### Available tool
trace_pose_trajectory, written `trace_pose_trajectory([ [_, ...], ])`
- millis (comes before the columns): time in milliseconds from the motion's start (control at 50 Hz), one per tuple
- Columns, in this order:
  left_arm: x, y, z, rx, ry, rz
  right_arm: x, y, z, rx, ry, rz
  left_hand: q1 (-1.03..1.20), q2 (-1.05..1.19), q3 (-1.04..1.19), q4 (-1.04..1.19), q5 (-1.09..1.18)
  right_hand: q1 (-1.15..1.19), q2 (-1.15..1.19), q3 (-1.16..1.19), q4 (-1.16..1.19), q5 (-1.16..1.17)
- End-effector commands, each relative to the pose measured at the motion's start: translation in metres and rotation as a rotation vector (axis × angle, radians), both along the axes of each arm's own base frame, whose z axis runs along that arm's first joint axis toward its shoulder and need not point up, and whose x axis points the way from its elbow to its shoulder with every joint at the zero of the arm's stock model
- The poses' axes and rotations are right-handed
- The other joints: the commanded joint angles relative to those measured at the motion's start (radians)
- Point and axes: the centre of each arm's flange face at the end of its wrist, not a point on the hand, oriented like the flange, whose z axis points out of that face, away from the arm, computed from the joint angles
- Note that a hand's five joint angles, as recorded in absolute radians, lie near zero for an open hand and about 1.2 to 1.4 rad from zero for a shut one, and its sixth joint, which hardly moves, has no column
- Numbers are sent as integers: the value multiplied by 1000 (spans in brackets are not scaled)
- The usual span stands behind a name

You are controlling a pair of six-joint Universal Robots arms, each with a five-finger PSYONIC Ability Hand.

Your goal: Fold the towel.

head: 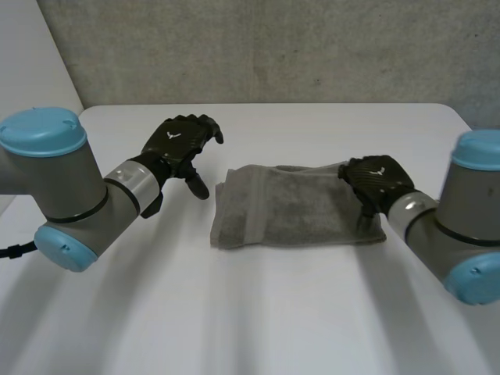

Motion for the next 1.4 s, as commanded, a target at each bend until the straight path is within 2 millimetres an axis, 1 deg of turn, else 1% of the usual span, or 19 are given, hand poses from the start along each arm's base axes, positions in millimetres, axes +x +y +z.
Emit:
trace_pose_trajectory([
  [20, -2, 1, -3, 8, -2, -3, -18, -4, -14, 45, -54, -9, -53, -47, -55, -58, -26, 87, 98, 95, 97, 89],
  [220, -3, 5, -7, 19, -7, -10, -25, -10, -46, 93, -40, -33, -53, -47, -55, -58, -26, 189, 201, 197, 200, 192],
  [400, -4, 5, -7, 19, -7, -12, -35, -13, -53, 107, -25, -61, -53, -47, -55, -58, -26, 204, 216, 212, 215, 206],
  [500, -4, 4, -9, 22, -8, -12, -41, -17, -53, 109, -29, -74, -53, -47, -55, -58, -26, 565, 577, 574, 576, 568],
  [540, -4, 4, -10, 23, -9, -10, -45, -20, -51, 102, -32, -86, -53, -47, -55, -58, -26, 925, 936, 933, 935, 927],
  [580, -4, 3, -9, 20, -8, -10, -46, -21, -48, 91, -35, -89, -53, -47, -55, -58, -26, 1053, 1065, 1061, 1064, 1056],
  [660, -4, 4, -10, 20, -8, -12, -48, -26, -39, 63, -45, -88, -53, -47, -55, -58, -26, 1055, 1066, 1063, 1065, 1057],
  [820, -4, 4, -5, 9, -3, -10, -36, -39, 4, -62, -63, -17, -53, -47, -55, -58, -26, 1055, 1066, 1063, 1065, 1057],
  [860, -4, 4, -2, 2, 0, -7, -12, -31, 19, -72, -70, 59, -53, -47, -55, -58, -26, 1055, 1066, 1063, 1065, 1057],
  [880, -4, 4, -2, 2, 0, -7, -11, -31, 19, -72, -70, 60, -53, -47, -55, -58, -26, 1055, 1066, 1063, 1065, 1057],
  [920, -4, 3, 0, -3, 5, -5, 32, -8, 29, -86, -82, 193, -53, -47, -55, -58, -26, 1055, 1066, 1063, 1065, 1057],
  [940, -4, 3, 0, -3, 5, -5, 33, -8, 29, -86, -82, 193, -53, -47, -55, -58, -26, 1055, 1066, 1063, 1065, 1057],
  [980, -4, 3, 0, -1, 7, -5, 67, 13, 30, -96, -88, 292, -53, -47, -55, -58, -26, 1055, 1066, 1063, 1065, 1057],
  [1040, -4, 3, 1, -5, 10, -3, 82, 24, 29, -97, -92, 337, -53, -47, -55, -58, -26, 1055, 1066, 1063, 1065, 1057],
  [1140, -5, 1, 2, -12, 24, -1, 132, 67, -7, -38, -73, 488, -50, -44, -52, -55, -23, 1055, 1066, 1063, 1065, 1057],
  [1320, 0, -3, -1, 4, 47, 31, 153, 79, -48, 19, -38, 520, -47, -41, -49, -52, -20, 1055, 1066, 1063, 1065, 1057],
  [1360, 1, -4, -1, 5, 46, 34, 151, 77, -49, 17, -29, 489, -47, -41, -49, -52, -20, 726, 738, 735, 737, 729],
  [1380, 1, -4, -1, 5, 46, 34, 151, 77, -49, 17, -29, 489, -47, -41, -49, -52, -20, 724, 736, 732, 734, 726],
  [1400, 1, -4, -1, 4, 47, 36, 150, 76, -49, 16, -23, 471, -47, -41, -49, -52, -20, 300, 311, 308, 310, 302],
])
